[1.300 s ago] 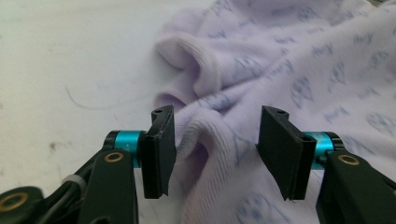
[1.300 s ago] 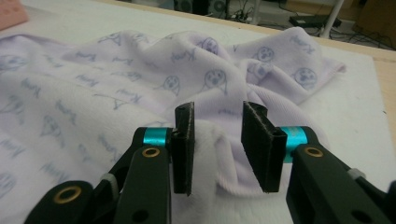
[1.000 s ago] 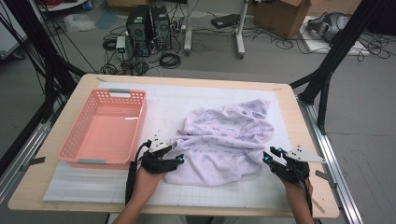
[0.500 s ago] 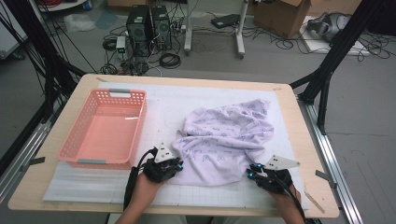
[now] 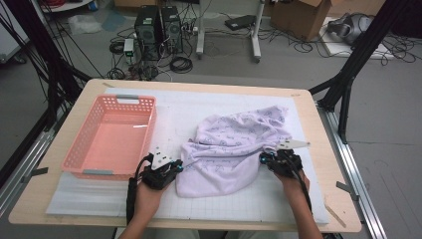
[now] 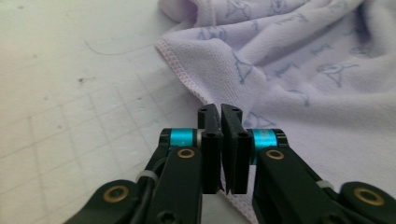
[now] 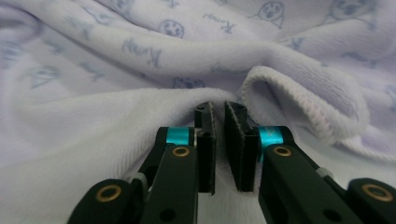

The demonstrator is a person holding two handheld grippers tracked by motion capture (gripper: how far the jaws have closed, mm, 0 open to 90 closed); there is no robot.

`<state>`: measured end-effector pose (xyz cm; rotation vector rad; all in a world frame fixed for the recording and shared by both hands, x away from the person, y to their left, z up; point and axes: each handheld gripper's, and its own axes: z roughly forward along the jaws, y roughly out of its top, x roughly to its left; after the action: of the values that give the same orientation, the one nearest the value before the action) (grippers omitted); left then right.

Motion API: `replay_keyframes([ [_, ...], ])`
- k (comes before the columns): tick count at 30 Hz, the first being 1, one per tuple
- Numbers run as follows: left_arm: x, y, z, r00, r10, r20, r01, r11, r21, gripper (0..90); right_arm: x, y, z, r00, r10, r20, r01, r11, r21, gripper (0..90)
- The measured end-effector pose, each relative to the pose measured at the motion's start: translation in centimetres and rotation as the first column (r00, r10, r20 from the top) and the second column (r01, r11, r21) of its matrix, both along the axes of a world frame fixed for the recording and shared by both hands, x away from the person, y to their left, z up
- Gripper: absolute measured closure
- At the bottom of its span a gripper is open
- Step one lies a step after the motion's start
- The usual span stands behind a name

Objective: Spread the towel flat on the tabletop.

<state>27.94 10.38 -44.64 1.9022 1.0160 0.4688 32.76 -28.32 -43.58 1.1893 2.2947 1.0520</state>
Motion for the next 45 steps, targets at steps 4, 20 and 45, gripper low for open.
replay_keyframes([
  [4,0.0,-0.4,-0.2,0.9994,-0.032,-0.014,0.032,0.9994,-0.016,55.9,0.4,-0.1,0.1,1.0000,0.001,-0.006,0.000,0.9988,0.048,68.2],
  [20,-1.3,-0.2,-0.2,0.9955,-0.092,-0.022,0.092,0.9956,-0.022,50.9,-5.9,-6.1,-0.7,0.9949,-0.007,0.100,-0.004,0.9942,0.108,71.1],
  [45,-2.2,-0.5,0.7,0.9963,-0.071,0.049,0.069,0.9969,0.037,89.7,-7.1,-5.7,0.9,0.9938,0.109,0.025,-0.110,0.9916,0.068,87.6],
])
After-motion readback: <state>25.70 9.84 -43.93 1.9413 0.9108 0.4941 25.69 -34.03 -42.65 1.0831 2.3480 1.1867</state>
